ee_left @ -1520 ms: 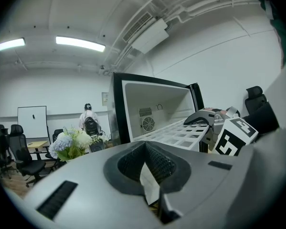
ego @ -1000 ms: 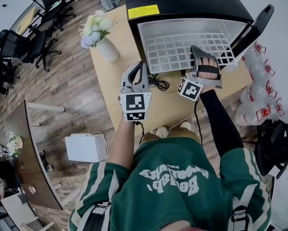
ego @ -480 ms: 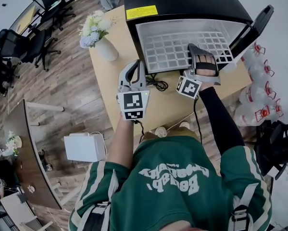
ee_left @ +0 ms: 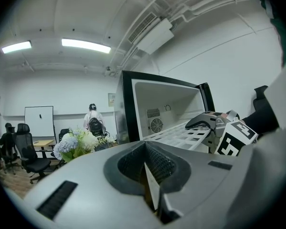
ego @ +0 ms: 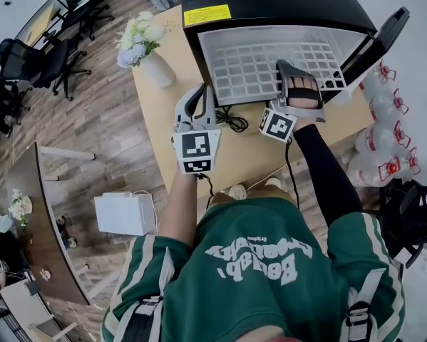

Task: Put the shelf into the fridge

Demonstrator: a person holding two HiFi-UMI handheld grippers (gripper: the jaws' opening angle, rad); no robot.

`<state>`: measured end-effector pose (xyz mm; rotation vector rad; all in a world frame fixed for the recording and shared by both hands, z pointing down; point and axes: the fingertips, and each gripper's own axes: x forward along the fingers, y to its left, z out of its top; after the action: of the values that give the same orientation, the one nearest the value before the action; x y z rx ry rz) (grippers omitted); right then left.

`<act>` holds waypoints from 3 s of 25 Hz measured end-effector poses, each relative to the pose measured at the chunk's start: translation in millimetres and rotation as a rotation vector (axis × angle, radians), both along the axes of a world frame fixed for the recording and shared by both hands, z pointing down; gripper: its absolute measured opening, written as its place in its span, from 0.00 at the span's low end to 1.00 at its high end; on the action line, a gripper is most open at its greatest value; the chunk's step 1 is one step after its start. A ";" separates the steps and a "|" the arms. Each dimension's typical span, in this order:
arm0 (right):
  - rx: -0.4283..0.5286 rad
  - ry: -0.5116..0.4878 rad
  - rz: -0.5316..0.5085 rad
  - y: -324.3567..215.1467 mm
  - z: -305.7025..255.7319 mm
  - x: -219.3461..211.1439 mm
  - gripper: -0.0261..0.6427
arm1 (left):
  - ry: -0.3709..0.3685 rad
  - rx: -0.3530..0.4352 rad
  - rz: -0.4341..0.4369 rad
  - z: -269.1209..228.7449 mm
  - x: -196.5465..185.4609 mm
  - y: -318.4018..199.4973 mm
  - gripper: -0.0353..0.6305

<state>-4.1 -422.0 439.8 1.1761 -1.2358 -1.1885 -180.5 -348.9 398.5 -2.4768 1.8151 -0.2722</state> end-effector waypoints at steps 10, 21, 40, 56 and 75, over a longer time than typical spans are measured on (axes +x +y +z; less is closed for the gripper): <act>0.000 0.009 -0.005 -11.4 -0.8 -1.8 0.11 | -0.008 0.001 -0.026 -2.6 2.9 -0.9 0.05; -0.007 0.000 -0.028 -18.8 -1.4 -3.4 0.11 | -0.021 0.005 -0.062 -6.2 3.9 1.7 0.05; 0.000 0.008 -0.057 -36.0 -4.3 -7.7 0.12 | -0.029 0.002 -0.117 -7.2 8.6 -5.2 0.05; 0.011 0.007 -0.065 -52.0 -4.6 -11.6 0.13 | -0.024 -0.001 -0.130 -4.1 6.0 -15.9 0.05; 0.022 0.014 -0.067 -70.4 -6.7 -13.8 0.11 | -0.020 -0.002 -0.136 -4.2 8.1 -27.0 0.05</act>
<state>-17.9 -492.4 433.1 1.1484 -1.2628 -1.2608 -172.4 -375.9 394.3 -2.3465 1.9785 -0.3040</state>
